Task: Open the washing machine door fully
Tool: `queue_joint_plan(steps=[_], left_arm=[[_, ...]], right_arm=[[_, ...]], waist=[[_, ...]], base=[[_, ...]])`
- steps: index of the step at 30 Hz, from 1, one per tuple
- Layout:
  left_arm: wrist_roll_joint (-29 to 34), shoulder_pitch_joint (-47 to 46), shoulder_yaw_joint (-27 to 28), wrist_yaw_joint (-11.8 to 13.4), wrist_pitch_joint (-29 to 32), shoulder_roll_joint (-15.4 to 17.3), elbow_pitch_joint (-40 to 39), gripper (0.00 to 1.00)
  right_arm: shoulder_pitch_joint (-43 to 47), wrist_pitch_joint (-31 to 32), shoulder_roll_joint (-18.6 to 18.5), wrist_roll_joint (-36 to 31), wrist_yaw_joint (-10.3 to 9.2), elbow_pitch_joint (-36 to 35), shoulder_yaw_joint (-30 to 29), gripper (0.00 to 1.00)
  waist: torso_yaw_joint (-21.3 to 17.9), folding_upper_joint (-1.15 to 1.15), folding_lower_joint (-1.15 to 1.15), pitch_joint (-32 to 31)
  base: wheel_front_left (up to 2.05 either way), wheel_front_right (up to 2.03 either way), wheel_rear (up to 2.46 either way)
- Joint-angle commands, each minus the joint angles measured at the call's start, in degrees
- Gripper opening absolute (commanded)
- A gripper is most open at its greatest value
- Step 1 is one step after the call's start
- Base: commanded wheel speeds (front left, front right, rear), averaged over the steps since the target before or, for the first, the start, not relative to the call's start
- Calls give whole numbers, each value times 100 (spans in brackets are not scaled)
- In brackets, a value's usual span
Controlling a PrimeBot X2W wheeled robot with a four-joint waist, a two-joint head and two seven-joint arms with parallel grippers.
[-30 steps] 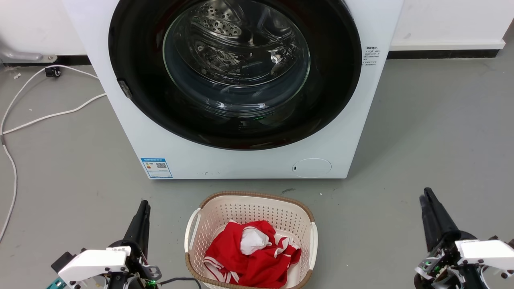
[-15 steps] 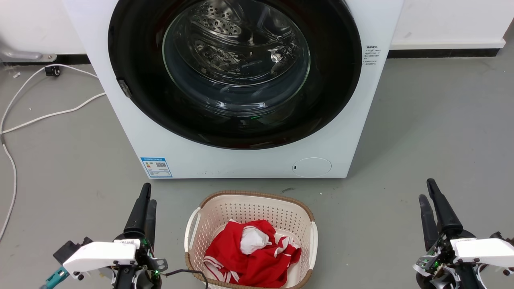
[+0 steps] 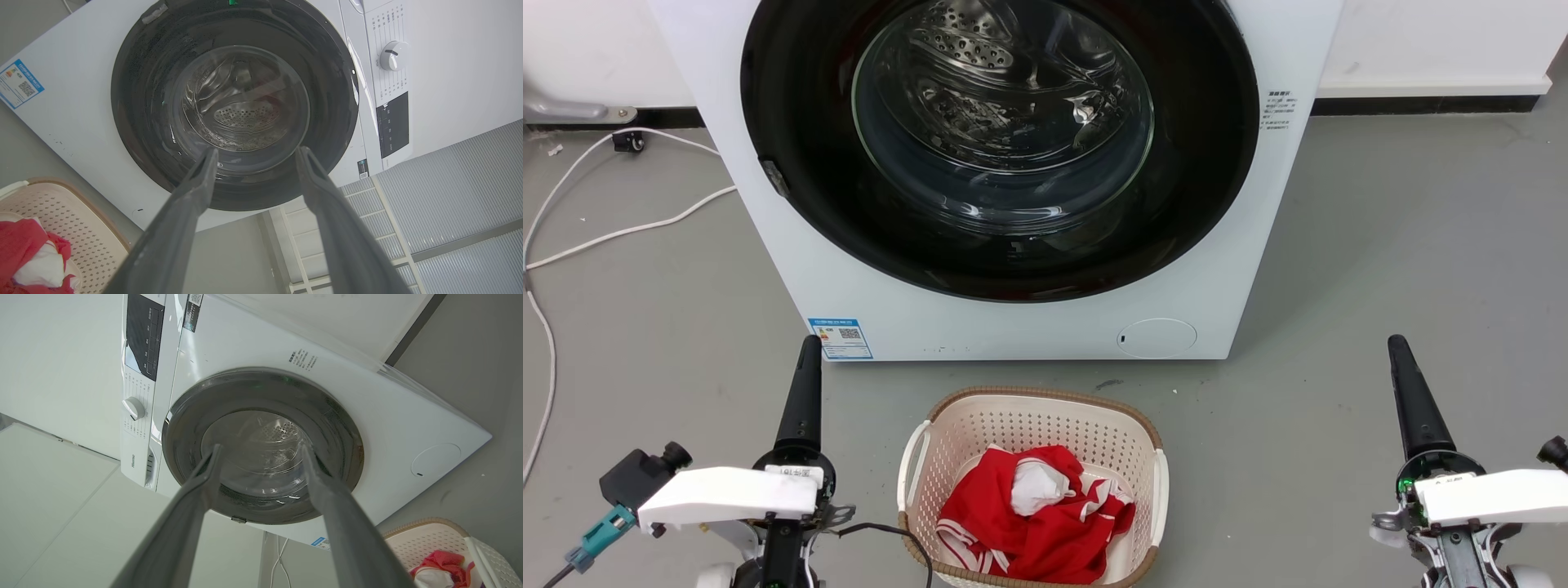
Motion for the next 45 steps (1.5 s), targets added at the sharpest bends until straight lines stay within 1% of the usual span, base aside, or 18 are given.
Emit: queue_joint_plan(steps=[1, 2, 3, 5, 13, 14, 15, 25, 30, 36, 45], left_arm=[[270, -166, 12, -10, -58, 15, -181, 100], [399, -165, 5, -10, -80, 12, -217, 100], [399, -165, 5, -10, -80, 12, -217, 100], [668, -152, -28, -11, -121, 10, -266, 100], [1746, -99, -108, -12, -280, 46, -342, 100], [2153, -75, -96, -13, -335, 52, -357, 100], [2288, -67, -94, -13, -350, 53, -363, 100], [3406, 12, -133, -14, -526, 75, -392, 100], [3878, 21, -230, -8, -603, 113, -374, 100], [4392, 29, -327, 84, -694, 166, -343, 100], [5121, -28, -554, 299, -823, 322, -348, 100]], right_arm=[[-23, -67, -4, -252, 1, -183, 35, 100], [-15, -90, -3, -396, 1, -220, 46, 100], [-15, -90, -3, -396, 1, -220, 46, 100], [7, -129, -1, -666, 1, -281, 67, 100], [88, -285, 5, -2002, 1, -424, 157, 100], [106, -342, 7, -2343, 1, -458, 161, 100], [116, -348, 8, -2451, 1, -468, 159, 100], [189, -403, 15, -3397, 1, -567, 188, 100], [227, -412, 19, -3766, 1, -593, 186, 100], [237, -435, 23, -4190, 1, -629, 211, 100], [267, -444, 29, -4863, 1, -715, 220, 100]], waist=[[-2, 0, 0, 1], [-2, 0, 0, 5], [-2, 0, 0, 5], [-4, 0, 0, 7], [-17, 0, 0, 29], [-24, 0, 0, 40], [-27, 0, 0, 44], [-42, 0, 0, 58], [-36, 0, 0, 64], [-39, 0, 0, 73], [-56, 0, 0, 117]], base=[[0, 0, 0], [0, 0, 0], [0, 0, 0], [0, 0, 0], [0, 0, 0], [0, 0, 0], [0, 0, 0], [0, 0, 0], [0, 0, 0], [0, 0, 0], [0, 0, 0]])
